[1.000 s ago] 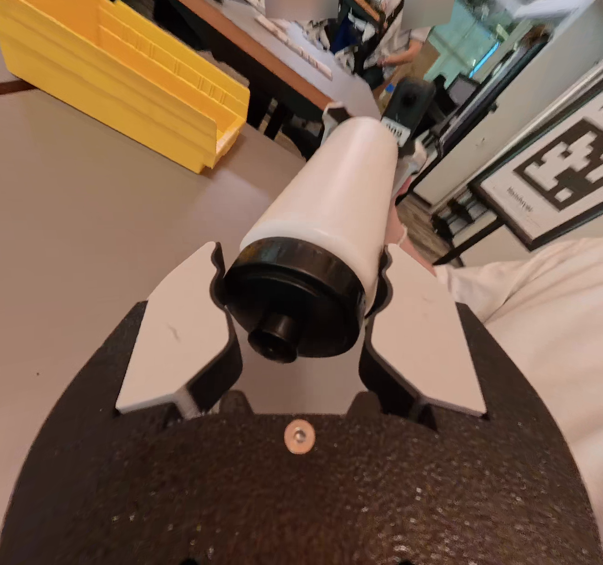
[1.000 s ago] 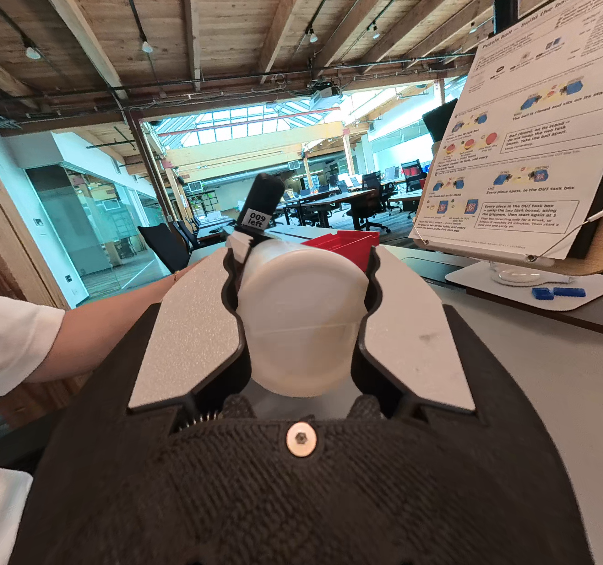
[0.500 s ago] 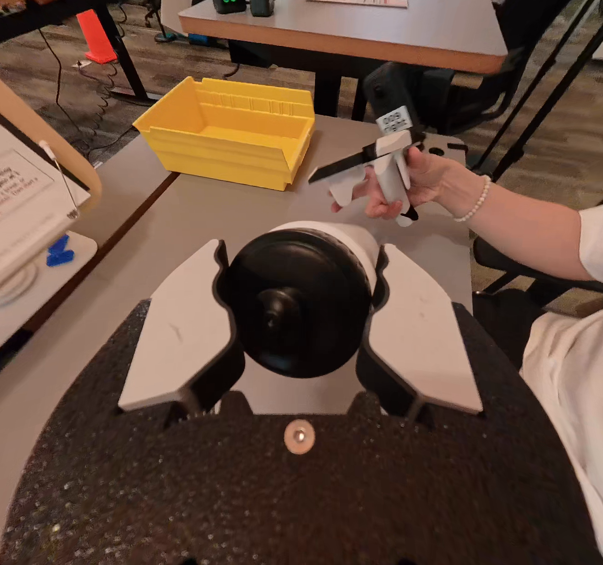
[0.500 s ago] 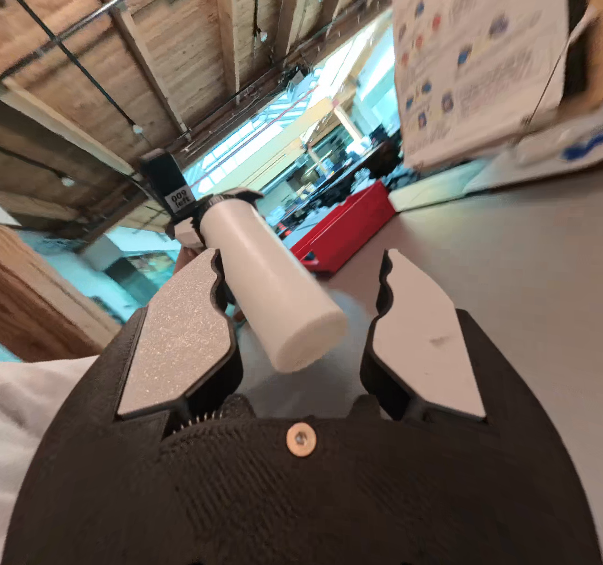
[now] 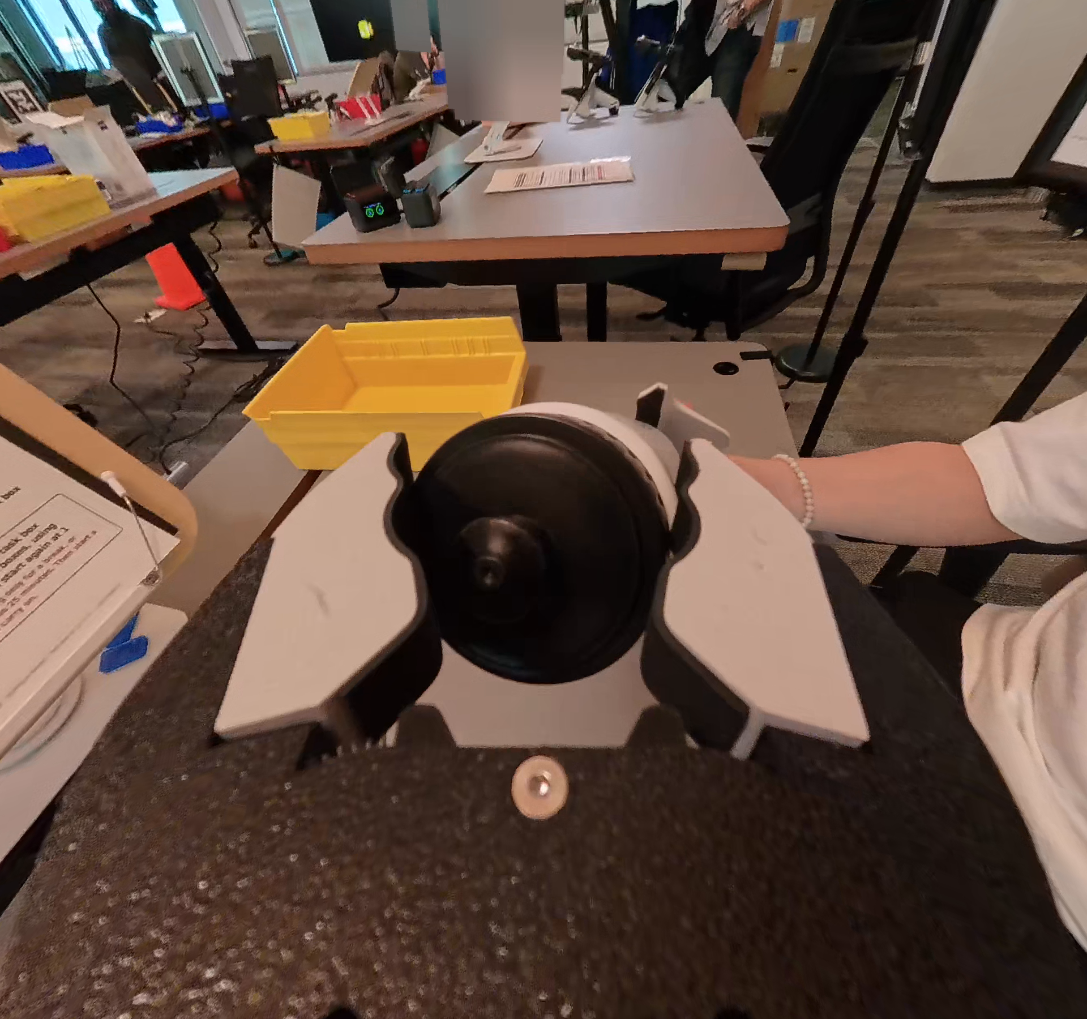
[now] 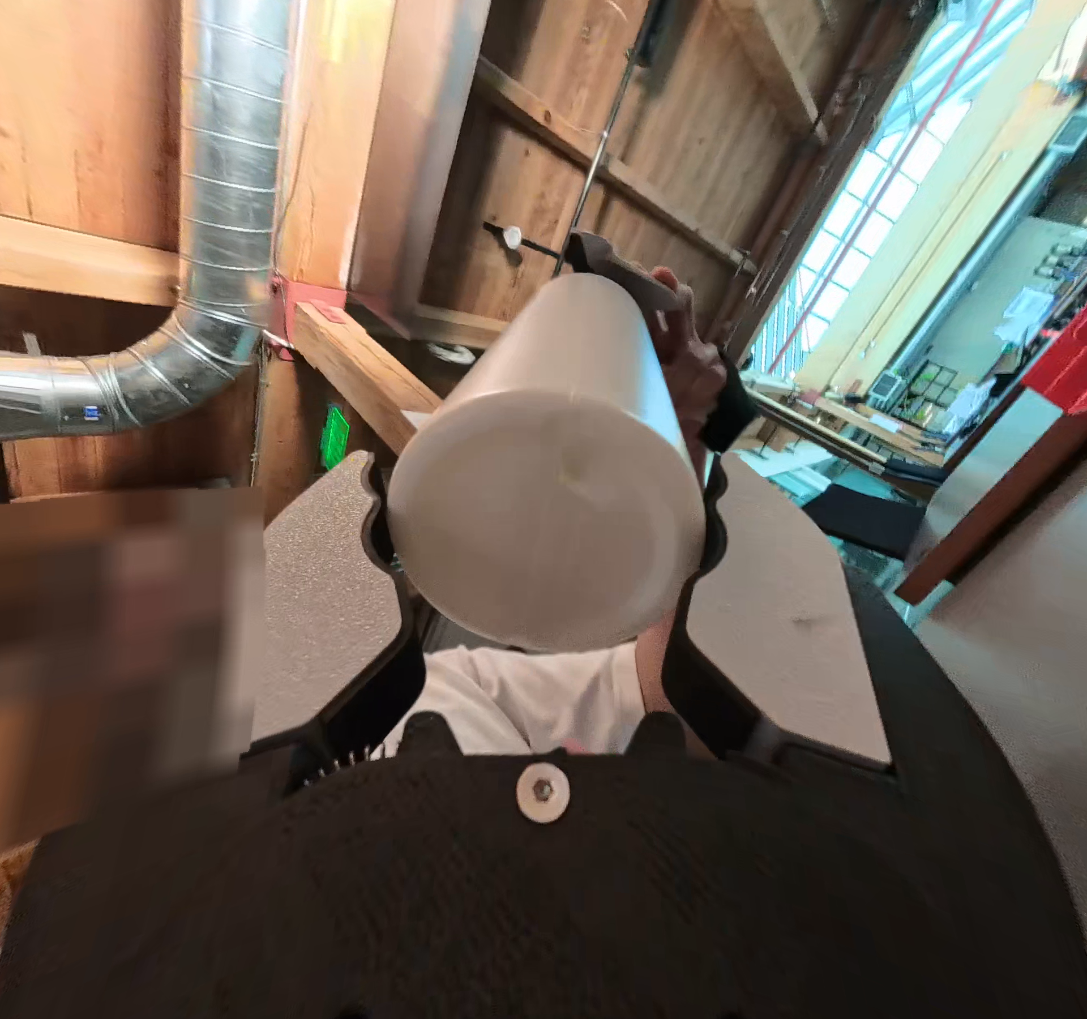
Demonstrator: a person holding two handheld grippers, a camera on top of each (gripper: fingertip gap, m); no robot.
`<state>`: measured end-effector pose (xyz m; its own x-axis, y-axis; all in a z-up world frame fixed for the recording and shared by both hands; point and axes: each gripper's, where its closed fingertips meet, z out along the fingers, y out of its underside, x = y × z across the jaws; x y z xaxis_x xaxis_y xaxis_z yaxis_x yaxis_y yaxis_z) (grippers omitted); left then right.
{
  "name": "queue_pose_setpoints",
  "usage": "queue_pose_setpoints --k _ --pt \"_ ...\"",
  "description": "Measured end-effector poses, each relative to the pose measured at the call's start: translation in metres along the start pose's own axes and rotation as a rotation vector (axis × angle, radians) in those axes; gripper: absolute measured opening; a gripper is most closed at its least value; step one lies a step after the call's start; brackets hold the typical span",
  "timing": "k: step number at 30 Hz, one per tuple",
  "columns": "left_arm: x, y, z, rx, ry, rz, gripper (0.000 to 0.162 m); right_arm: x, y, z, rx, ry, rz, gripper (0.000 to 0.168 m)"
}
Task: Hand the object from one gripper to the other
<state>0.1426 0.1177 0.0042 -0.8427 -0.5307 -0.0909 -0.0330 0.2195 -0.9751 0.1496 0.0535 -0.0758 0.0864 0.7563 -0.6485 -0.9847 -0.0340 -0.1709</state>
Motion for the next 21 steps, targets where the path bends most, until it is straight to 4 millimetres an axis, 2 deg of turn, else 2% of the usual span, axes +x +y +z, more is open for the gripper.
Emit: queue_pose_setpoints --k 2,8,11,13,16,21 --pt "0.0 0.006 -0.004 0.01 0.006 0.029 0.085 -0.001 -0.008 0.001 0.053 0.046 -0.058 0.103" --pt "0.002 0.028 -0.012 -0.016 0.001 0.052 0.085 -0.007 -0.01 0.003 -0.029 0.198 -0.252 0.101" --pt "-0.006 0.028 -0.013 0.028 -0.037 -0.067 0.079 -0.009 -0.006 0.006 -0.096 0.269 -0.434 0.1" --pt "-0.005 0.023 -0.017 0.111 -0.006 -0.146 0.075 -0.017 -0.003 0.011 -0.124 0.293 -0.55 0.1" --pt "-0.006 0.037 -0.018 0.106 0.021 -0.29 0.107 -0.03 0.003 0.016 -0.186 0.312 -0.719 0.1" --pt "0.007 0.058 -0.021 0.073 0.122 -0.519 0.111 -0.056 0.008 0.017 -0.25 0.337 -0.992 0.099"
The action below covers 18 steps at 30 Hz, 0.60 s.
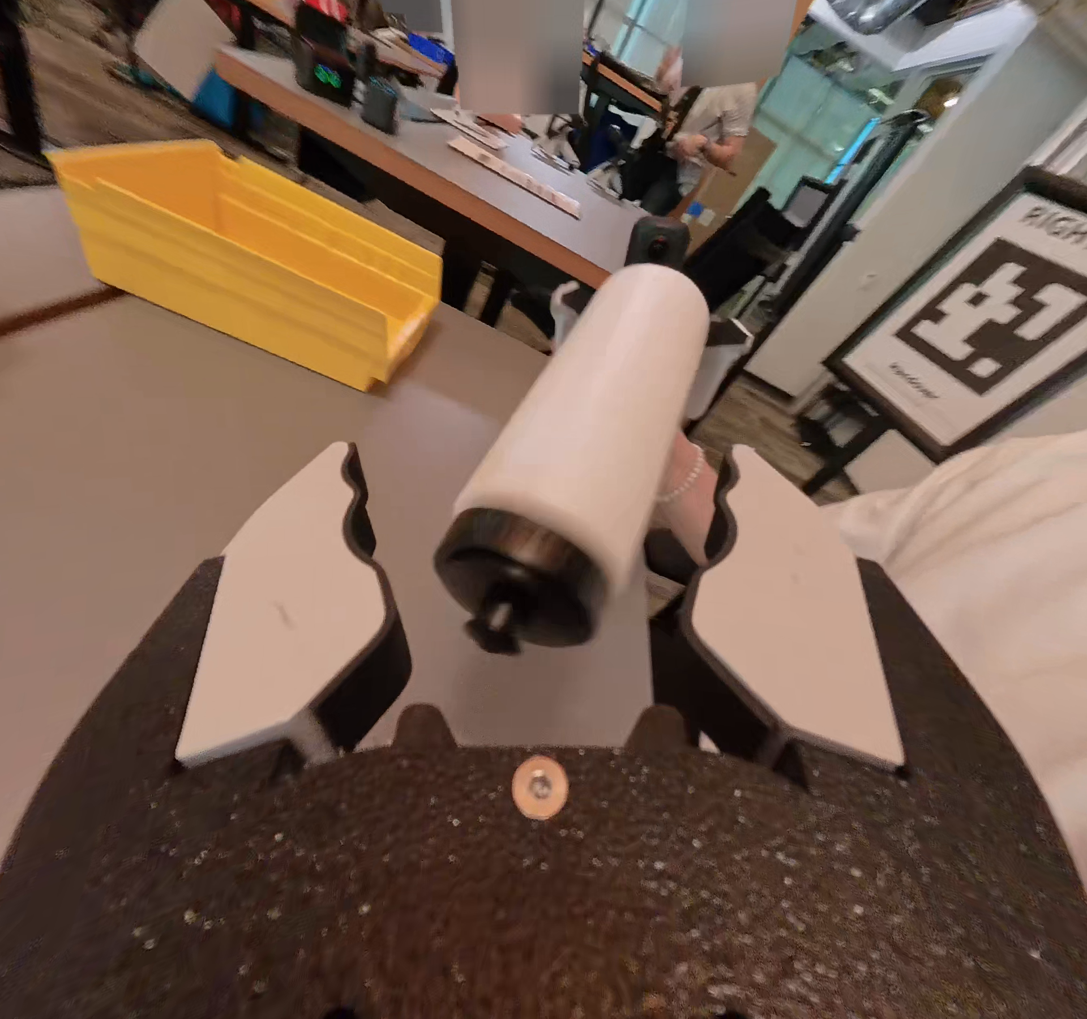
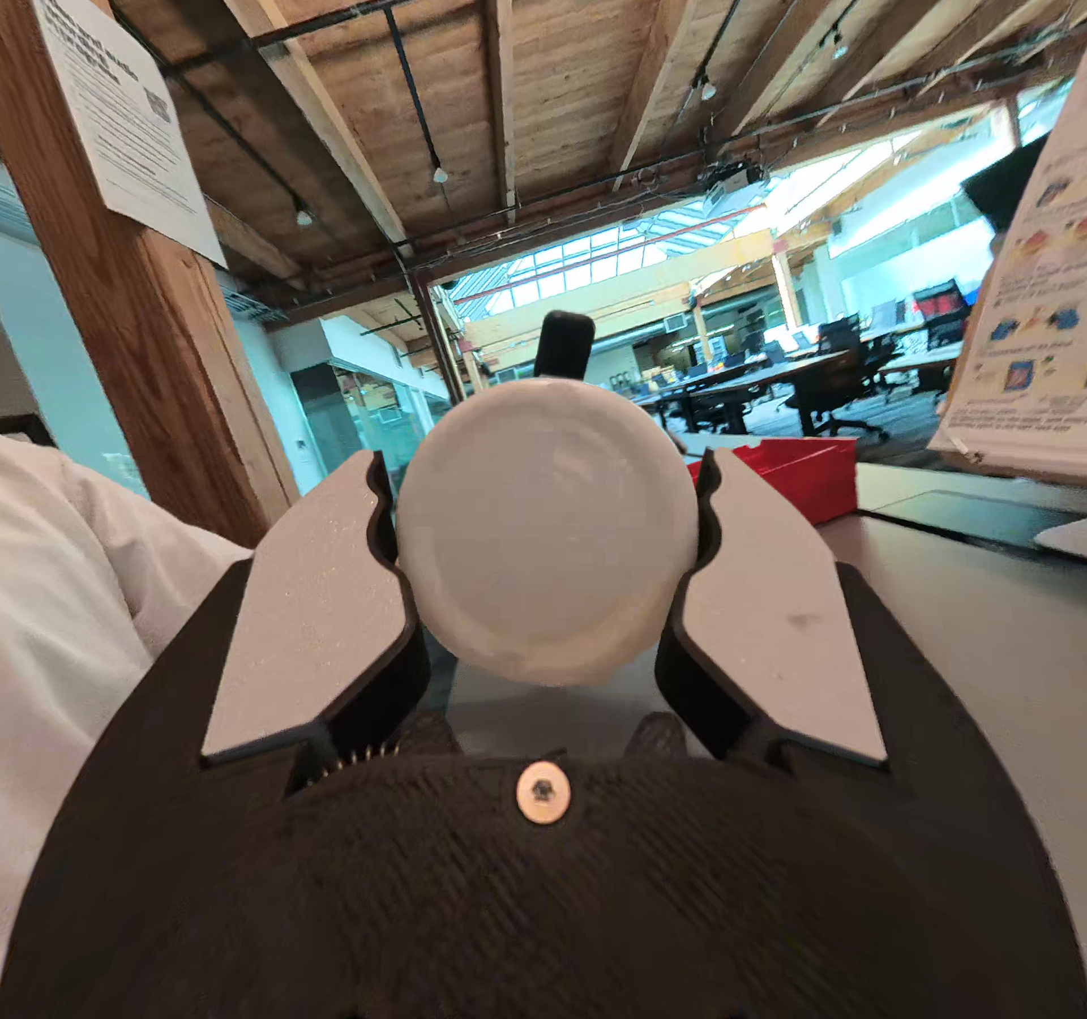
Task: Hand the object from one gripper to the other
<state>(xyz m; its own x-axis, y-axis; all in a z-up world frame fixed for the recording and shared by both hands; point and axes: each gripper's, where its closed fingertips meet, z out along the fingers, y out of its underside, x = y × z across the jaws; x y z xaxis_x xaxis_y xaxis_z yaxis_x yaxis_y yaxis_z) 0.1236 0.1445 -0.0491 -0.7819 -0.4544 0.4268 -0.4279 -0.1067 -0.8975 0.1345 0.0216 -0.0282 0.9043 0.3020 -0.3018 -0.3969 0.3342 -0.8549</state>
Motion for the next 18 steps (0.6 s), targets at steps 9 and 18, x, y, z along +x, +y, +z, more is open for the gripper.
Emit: queue_pose_setpoints --k 9,18 --pt "-0.034 0.096 0.037 -0.148 -0.119 -0.007 0.077 0.051 0.025 -0.018 -0.031 0.221 -0.126 0.003" --pt "-0.042 0.12 0.056 -0.342 -0.233 0.18 0.087 0.103 0.064 -0.059 -0.41 0.49 -0.179 0.044"
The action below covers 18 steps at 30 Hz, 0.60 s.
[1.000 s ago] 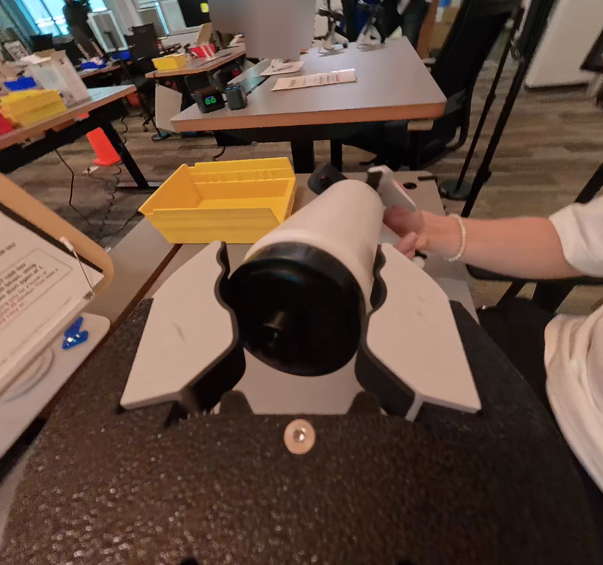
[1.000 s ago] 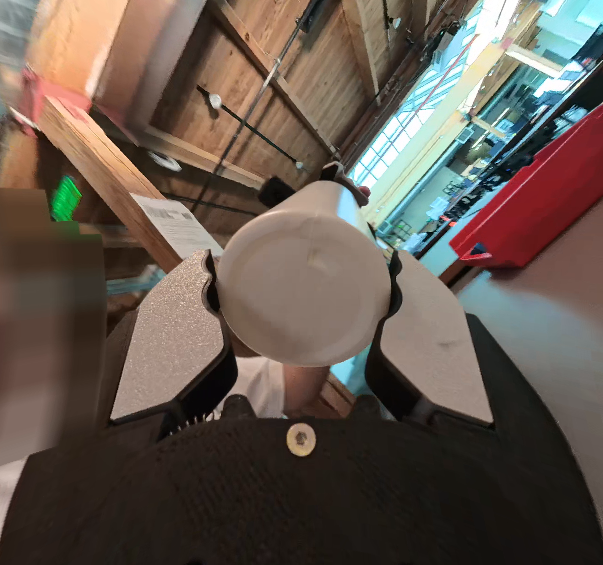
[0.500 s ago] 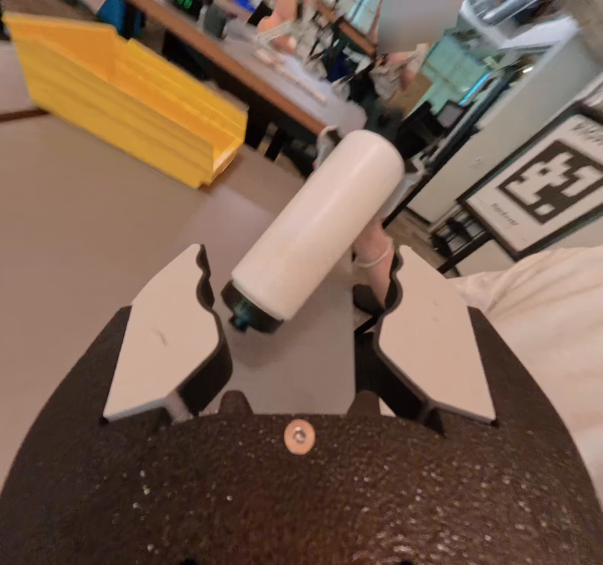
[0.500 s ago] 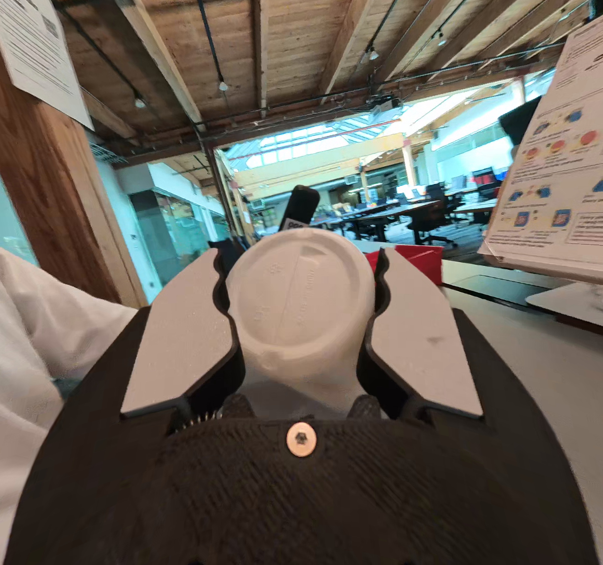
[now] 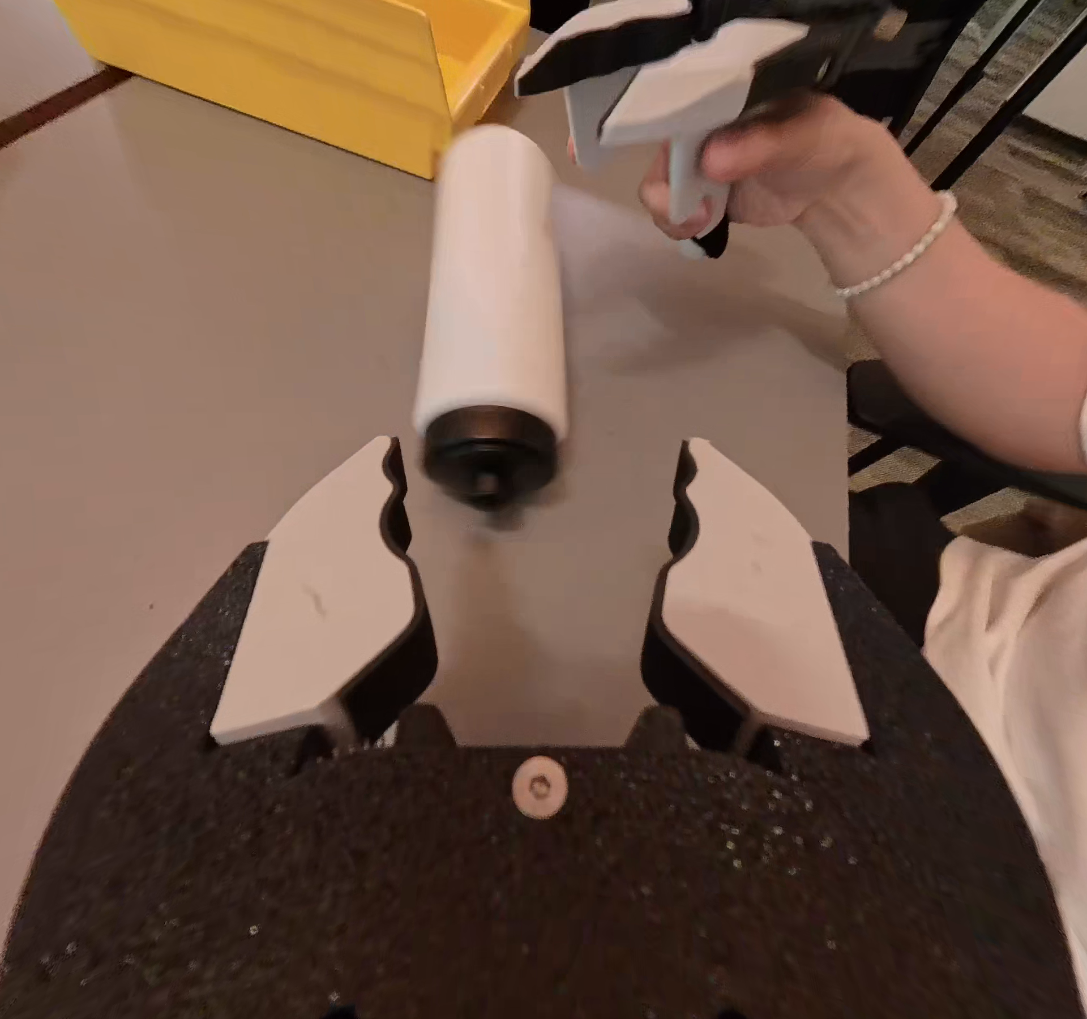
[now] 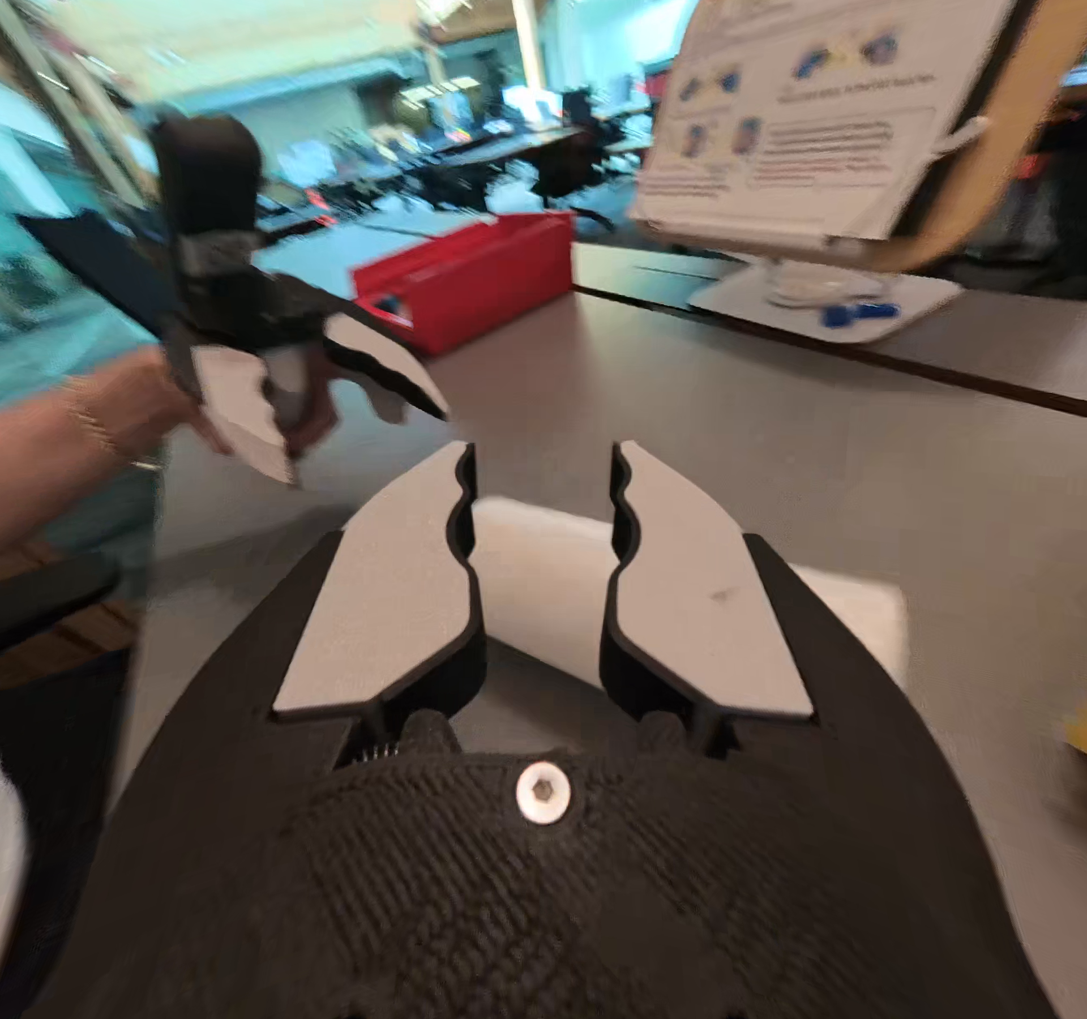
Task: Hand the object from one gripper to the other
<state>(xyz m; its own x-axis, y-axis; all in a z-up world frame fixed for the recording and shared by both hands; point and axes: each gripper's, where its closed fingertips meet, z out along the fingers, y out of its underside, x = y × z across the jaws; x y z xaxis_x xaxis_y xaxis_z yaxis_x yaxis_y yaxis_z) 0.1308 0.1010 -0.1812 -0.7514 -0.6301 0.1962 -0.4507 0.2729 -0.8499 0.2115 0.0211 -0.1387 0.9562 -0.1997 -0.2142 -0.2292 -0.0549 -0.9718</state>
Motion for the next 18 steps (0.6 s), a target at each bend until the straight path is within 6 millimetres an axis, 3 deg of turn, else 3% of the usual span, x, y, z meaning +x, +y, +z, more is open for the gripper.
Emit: queue_pose_setpoints --k 2,5,8,11,14,16,18 --pt "-0.006 -0.003 0.012 -0.041 -0.001 -0.043 0.087 0.022 0.015 -0.004 -0.045 0.107 -0.07 0.048" --pt "-0.028 -0.001 0.036 -0.097 -0.098 -0.039 0.094 0.02 0.03 -0.006 -0.124 0.08 -0.146 0.05" --pt "-0.023 -0.005 0.058 -0.081 -0.035 -0.101 0.094 0.02 0.057 -0.01 -0.36 0.112 -0.305 0.058" --pt "-0.009 0.003 0.069 -0.093 0.031 -0.128 0.094 0.044 0.073 -0.025 -0.57 0.282 -0.426 0.077" --pt "0.0 0.019 0.069 -0.144 0.038 -0.11 0.094 0.059 0.07 -0.029 -0.593 0.321 -0.288 0.099" --pt "0.005 0.025 0.066 -0.15 0.047 -0.112 0.094 0.064 0.082 -0.026 -0.693 0.285 -0.15 0.094" --pt "0.009 0.026 0.063 -0.128 0.052 -0.13 0.094 0.081 0.101 -0.032 -0.863 0.351 -0.13 0.108"
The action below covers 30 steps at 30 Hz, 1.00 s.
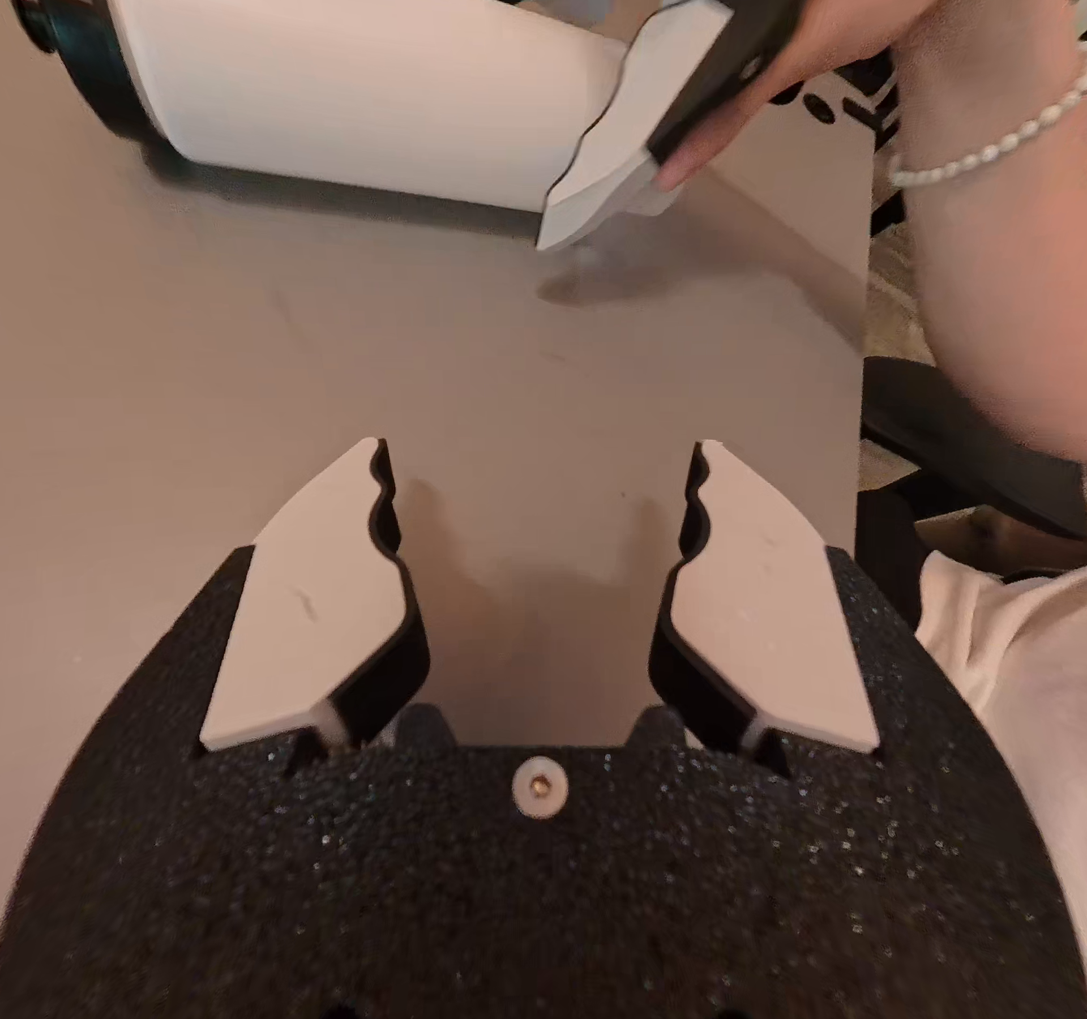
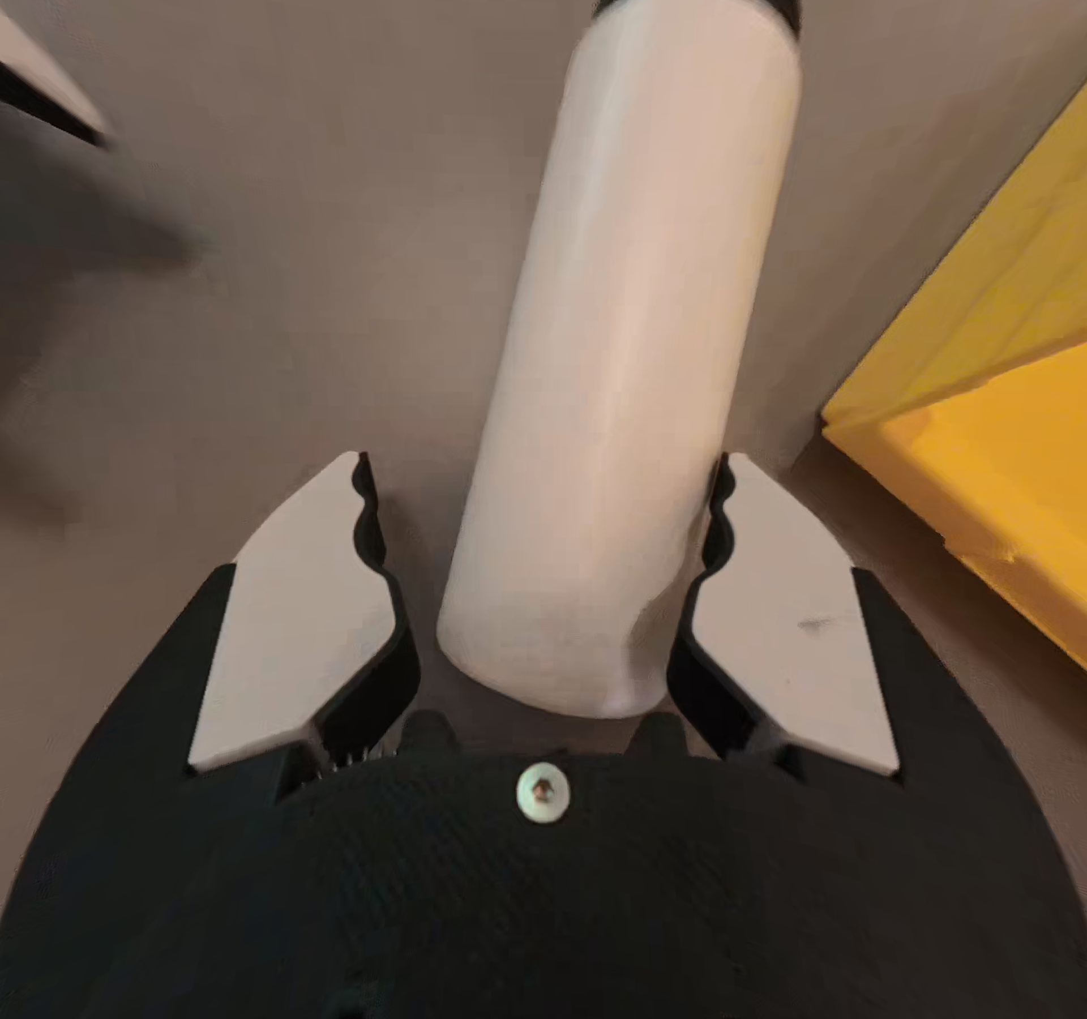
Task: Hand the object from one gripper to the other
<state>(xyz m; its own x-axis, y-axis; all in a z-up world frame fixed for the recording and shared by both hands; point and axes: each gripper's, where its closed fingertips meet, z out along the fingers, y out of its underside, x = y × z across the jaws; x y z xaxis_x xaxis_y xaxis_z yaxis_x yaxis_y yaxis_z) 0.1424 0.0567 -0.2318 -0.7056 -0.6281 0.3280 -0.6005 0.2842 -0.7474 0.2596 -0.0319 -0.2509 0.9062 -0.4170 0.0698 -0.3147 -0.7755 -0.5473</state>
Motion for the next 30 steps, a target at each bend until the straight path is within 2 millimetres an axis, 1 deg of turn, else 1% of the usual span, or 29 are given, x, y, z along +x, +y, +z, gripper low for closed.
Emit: queue_pose_setpoints --k 2,3,5,7,9,11,12,13,14,15,16,17,18,19,20,22,24,25,27,29,30 --pt "0.004 0.003 -0.005 0.022 0.012 -0.029 0.094 0.016 0.017 0.014 -0.143 0.108 -0.034 0.107" --pt "0.006 0.005 -0.009 0.029 0.018 -0.04 0.094 0.019 0.023 0.019 -0.178 0.119 -0.049 0.104" --pt "0.007 0.011 -0.017 0.042 0.014 -0.048 0.093 0.007 0.014 0.02 -0.1 0.003 0.041 0.101" --pt "0.006 0.015 -0.027 0.065 -0.006 -0.052 0.092 0.002 0.008 0.021 -0.023 -0.047 0.091 0.1" --pt "0.001 0.012 -0.038 0.115 -0.032 -0.081 0.091 -0.005 0.001 0.018 0.064 -0.087 0.14 0.1" --pt "-0.004 0.004 -0.051 0.194 -0.057 -0.121 0.091 -0.018 -0.019 0.006 0.226 -0.15 0.176 0.097" --pt "-0.007 -0.002 -0.057 0.241 -0.066 -0.139 0.091 -0.027 -0.033 -0.005 0.328 -0.186 0.178 0.096" --pt "-0.009 -0.008 -0.065 0.291 -0.074 -0.157 0.091 -0.036 -0.048 -0.018 0.44 -0.208 0.151 0.091" --pt "-0.011 -0.016 -0.072 0.341 -0.073 -0.175 0.093 -0.045 -0.062 -0.032 0.543 -0.226 0.135 0.082" --pt "-0.012 -0.024 -0.08 0.392 -0.068 -0.193 0.094 -0.061 -0.073 -0.045 0.622 -0.282 0.105 0.08" --pt "-0.014 -0.032 -0.087 0.441 -0.067 -0.212 0.093 -0.073 -0.081 -0.05 0.66 -0.301 0.089 0.08" --pt "-0.019 -0.039 -0.092 0.486 -0.078 -0.233 0.093 -0.077 -0.084 -0.043 0.649 -0.246 0.069 0.08" --pt "-0.027 -0.044 -0.093 0.512 -0.088 -0.257 0.094 -0.084 -0.078 -0.027 0.577 -0.217 0.004 0.079" --pt "-0.033 -0.045 -0.091 0.509 -0.082 -0.296 0.097 -0.094 -0.075 -0.016 0.535 -0.221 -0.046 0.079" --pt "-0.037 -0.044 -0.088 0.493 -0.067 -0.346 0.098 -0.102 -0.08 -0.016 0.573 -0.201 -0.062 0.079" --pt "-0.039 -0.039 -0.085 0.483 -0.055 -0.396 0.1 -0.119 -0.096 -0.034 0.674 -0.246 -0.033 0.079" --pt "-0.039 -0.035 -0.088 0.527 -0.078 -0.392 0.104 -0.125 -0.112 -0.06 0.789 -0.269 -0.016 0.079" --pt "-0.035 -0.038 -0.092 0.571 -0.053 -0.39 0.104 -0.13 -0.117 -0.072 0.835 -0.314 -0.025 0.079" --pt "-0.018 -0.053 -0.101 0.679 0.07 -0.387 0.114 -0.144 -0.126 -0.097 0.967 -0.401 -0.059 0.079" --pt "-0.001 -0.068 -0.111 0.756 0.172 -0.352 0.109 -0.152 -0.133 -0.11 1.045 -0.487 -0.008 0.079" --pt "0.005 -0.073 -0.113 0.768 0.182 -0.314 0.109 -0.155 -0.135 -0.11 1.054 -0.511 0.004 0.079"
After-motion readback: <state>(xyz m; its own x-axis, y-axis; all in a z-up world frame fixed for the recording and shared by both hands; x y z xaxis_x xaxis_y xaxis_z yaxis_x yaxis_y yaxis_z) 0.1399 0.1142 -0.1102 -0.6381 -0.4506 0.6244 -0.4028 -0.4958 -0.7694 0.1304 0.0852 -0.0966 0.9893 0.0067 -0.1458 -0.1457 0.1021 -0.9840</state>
